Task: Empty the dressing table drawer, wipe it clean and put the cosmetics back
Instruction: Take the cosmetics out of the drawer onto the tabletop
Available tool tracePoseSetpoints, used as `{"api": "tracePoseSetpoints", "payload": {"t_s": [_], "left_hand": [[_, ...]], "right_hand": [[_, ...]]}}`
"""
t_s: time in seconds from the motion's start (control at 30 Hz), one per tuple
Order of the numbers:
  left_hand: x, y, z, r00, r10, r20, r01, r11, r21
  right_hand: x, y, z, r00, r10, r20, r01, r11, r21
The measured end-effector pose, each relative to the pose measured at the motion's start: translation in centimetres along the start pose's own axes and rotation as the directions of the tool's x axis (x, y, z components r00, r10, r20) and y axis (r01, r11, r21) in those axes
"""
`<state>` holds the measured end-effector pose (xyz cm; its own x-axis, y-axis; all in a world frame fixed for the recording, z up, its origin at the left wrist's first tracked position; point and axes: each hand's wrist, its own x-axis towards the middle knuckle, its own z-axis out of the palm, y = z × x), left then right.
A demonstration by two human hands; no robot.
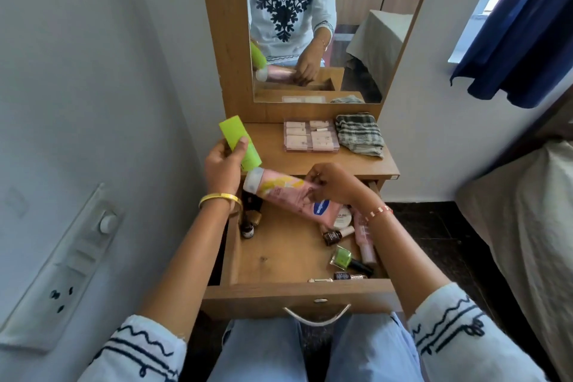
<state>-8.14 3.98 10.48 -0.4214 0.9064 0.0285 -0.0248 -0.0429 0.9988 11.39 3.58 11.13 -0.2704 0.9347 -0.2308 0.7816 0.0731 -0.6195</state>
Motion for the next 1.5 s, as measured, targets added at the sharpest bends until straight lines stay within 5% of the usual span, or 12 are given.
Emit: {"api": "tracePoseSetpoints", "payload": {"t_s": [0.17,0.57,0.97,1.5], "left_hand": [[3.2,-0.3,-0.5,0.986,-0.106,-0.128,0.116,0.991,0.072],[6.8,-3.4,0.6,0.958,-0.287,-0.008,0.276,0.915,0.293],[8.3,-1.5,1.6,0.998,-0.059,-0.016,0.056,0.768,0.638],[6.7,-2.2,2.8,0.998,0.042,-0.041,-0.017,0.875,0.484]], "right_hand": [[3.1,-1.3,-0.5,0.985,0.119,-0.125,-0.102,0.986,0.129],[8.5,-5.3,2.4,0.912,0.291,-0.289,-0.197,0.929,0.313],[9.0,-5.2,4.4,0.904,0.097,-0.417,-0.097,0.995,0.02],[8.7,-4.1,4.5,0.9,-0.031,-0.434,0.046,0.999,0.024]]}}
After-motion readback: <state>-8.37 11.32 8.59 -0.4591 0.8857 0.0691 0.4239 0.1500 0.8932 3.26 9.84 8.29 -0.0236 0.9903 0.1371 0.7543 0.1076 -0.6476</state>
